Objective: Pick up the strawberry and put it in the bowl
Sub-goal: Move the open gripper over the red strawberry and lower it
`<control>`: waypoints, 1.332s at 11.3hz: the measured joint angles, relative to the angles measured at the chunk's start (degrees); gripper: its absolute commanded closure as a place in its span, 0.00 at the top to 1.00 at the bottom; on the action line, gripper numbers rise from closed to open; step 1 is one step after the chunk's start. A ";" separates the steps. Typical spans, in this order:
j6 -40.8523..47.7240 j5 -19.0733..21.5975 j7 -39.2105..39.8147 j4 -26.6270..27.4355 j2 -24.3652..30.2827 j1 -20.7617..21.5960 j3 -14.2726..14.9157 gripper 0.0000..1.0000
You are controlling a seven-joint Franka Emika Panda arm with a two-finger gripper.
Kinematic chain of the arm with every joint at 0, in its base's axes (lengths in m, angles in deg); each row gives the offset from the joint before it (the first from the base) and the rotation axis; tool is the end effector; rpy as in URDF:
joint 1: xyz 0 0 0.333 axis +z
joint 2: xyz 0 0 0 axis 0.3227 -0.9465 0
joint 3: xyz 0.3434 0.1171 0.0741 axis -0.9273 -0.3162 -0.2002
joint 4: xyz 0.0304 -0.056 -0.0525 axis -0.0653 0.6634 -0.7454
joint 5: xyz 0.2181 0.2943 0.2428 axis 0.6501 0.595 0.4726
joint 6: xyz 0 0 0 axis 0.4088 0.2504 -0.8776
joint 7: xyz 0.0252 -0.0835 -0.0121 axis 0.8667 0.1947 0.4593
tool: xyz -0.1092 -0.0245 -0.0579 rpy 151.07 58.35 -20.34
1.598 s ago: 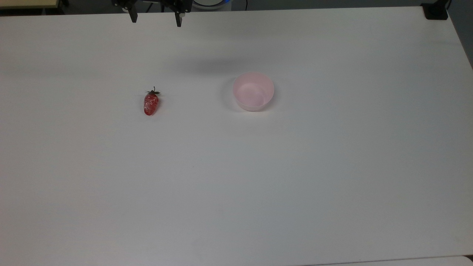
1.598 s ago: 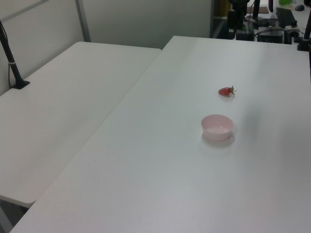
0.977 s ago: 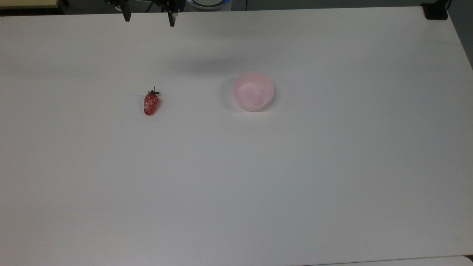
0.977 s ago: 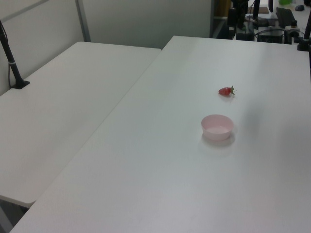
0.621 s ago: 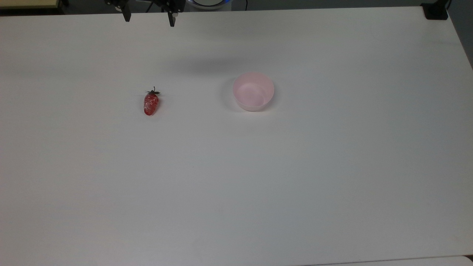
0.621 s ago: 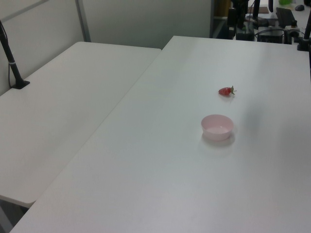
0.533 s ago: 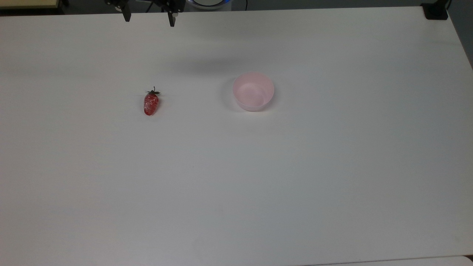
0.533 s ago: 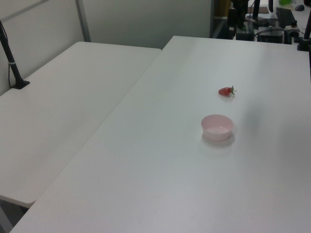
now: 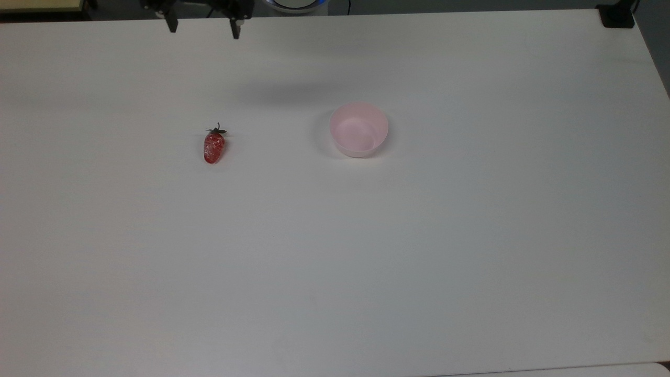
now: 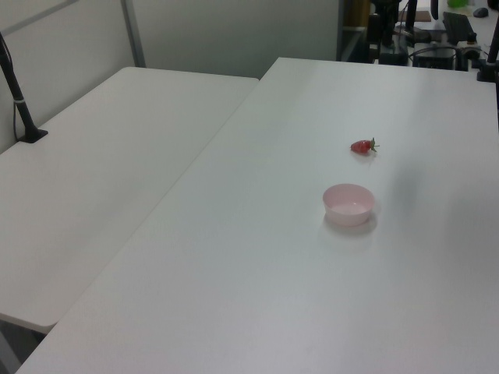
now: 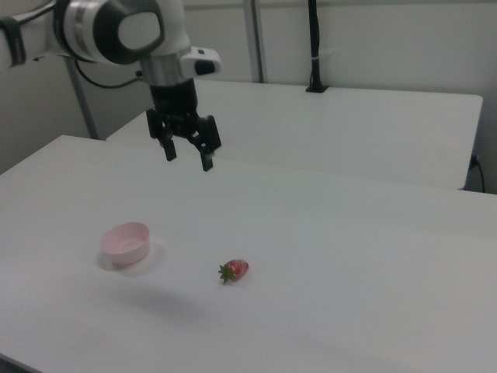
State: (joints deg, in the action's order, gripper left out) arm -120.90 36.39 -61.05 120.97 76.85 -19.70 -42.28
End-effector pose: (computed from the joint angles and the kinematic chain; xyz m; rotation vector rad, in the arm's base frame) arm 0.6110 -0.0884 0.6199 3.1173 -0.1250 -0.0119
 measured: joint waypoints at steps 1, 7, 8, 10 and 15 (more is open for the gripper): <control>0.00 0.00 0.68 0.05 -0.86 -0.94 0.04 1.00; -3.28 -1.75 2.05 3.24 -7.44 -5.56 0.25 0.97; -5.45 -2.37 2.05 4.85 -8.28 -5.52 0.14 0.96; -11.30 -3.00 1.64 8.78 -9.65 -5.21 -0.21 0.96; -20.40 -5.12 -5.33 12.37 -15.17 -3.12 -0.74 0.89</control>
State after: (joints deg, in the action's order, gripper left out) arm -141.30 31.27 -66.38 133.34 61.69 -22.82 -43.02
